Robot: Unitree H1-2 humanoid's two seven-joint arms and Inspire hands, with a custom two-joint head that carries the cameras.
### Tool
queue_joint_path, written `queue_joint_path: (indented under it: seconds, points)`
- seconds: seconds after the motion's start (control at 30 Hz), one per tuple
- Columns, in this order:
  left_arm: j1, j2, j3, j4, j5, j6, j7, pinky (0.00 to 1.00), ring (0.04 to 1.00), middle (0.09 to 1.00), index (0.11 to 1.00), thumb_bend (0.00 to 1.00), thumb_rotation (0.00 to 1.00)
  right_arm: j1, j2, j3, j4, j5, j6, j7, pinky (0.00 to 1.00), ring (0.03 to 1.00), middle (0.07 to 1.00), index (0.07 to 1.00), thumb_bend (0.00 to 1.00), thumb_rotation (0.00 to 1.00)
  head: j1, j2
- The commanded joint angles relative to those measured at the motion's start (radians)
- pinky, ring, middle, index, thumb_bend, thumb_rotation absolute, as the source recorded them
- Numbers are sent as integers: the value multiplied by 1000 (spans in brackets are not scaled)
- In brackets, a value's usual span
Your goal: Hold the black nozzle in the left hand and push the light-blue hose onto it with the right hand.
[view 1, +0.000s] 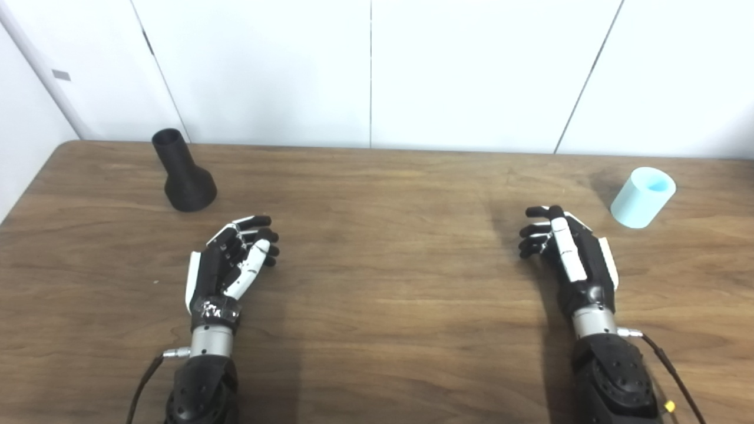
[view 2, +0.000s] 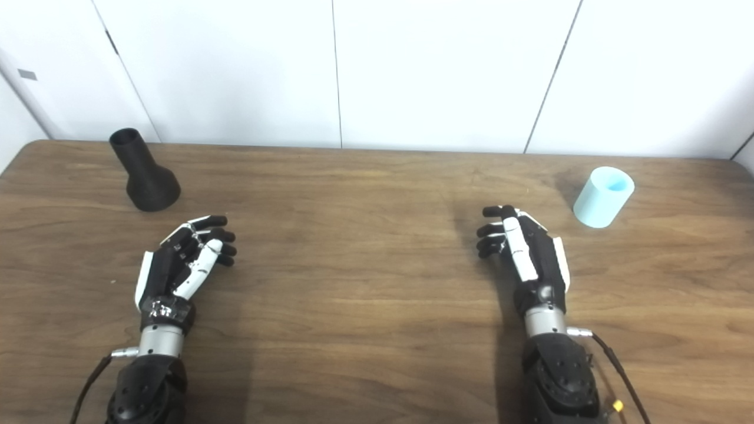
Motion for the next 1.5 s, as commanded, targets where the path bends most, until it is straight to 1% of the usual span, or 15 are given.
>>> queue_joint_path:
  seconds: [0.0,0.1,0.23,0.4,0.57,0.63,0.77,0.9,0.93,0.97,1.03,1.1,1.17,1.33,1.47]
  points:
    - [-12,3,-4,-26,-2,-17,-5,451,496,546,612,374,294,-20,-6,3,-29,-4,-18,9,329,380,434,548,263,752,1,1]
    - [-13,5,-4,-23,-1,-18,-6,455,500,550,615,392,326,-20,-7,4,-29,-6,-22,9,328,378,433,548,263,760,1,3]
    - [-12,4,-3,-27,2,-14,-3,460,505,555,618,377,341,-18,-7,5,-31,-4,-22,11,329,379,434,548,263,776,1,3]
    - [-13,6,-3,-18,16,-25,2,467,510,560,623,385,394,-18,-5,5,-36,-5,-14,8,326,380,438,554,261,775,1,3]
    - [-13,4,-2,-12,14,-36,3,477,518,569,620,401,412,-19,-6,3,-26,-2,-24,10,329,385,443,557,264,762,2,-2]
    - [-12,3,-2,-11,11,-36,2,483,523,577,625,398,412,-18,-7,4,-24,-7,-28,8,328,385,444,558,263,757,4,-12]
    - [-9,-2,-6,-11,22,-36,7,488,535,590,631,402,417,-14,-8,3,-22,-4,-30,11,336,393,450,566,268,762,42,-31]
    - [-7,-18,-10,-12,33,-29,23,484,534,586,625,407,420,-17,-16,-5,7,13,-50,23,336,399,468,576,270,825,86,-51]
    - [-7,-20,-12,-11,35,-30,24,483,534,586,625,404,423,-18,-17,-8,10,18,-51,26,335,398,468,577,269,829,90,-53]
    - [-7,-23,-14,-8,34,-32,22,482,534,586,625,403,425,-18,-18,-12,14,23,-48,27,335,398,468,578,268,831,112,-66]
    - [-7,-29,-16,-2,33,-33,20,485,536,590,627,379,403,-19,-20,-19,20,30,-43,28,337,394,463,581,256,804,128,-76]
    - [-9,-37,-19,8,33,-45,19,483,539,597,629,356,375,-20,-22,-26,29,37,-47,31,334,391,458,586,243,737,158,-97]
    - [-11,-44,-22,16,35,-48,20,486,544,603,630,341,356,-19,-27,-31,37,51,-52,42,334,392,459,590,242,701,178,-113]
    - [-16,-50,-25,52,42,-75,23,499,547,605,629,330,326,-19,-39,-39,67,68,-80,63,331,390,458,590,232,668,216,-150]
    - [-18,-60,-26,75,49,-93,30,503,544,602,631,319,266,-20,-48,-38,89,63,-97,65,336,393,456,588,241,665,243,-177]
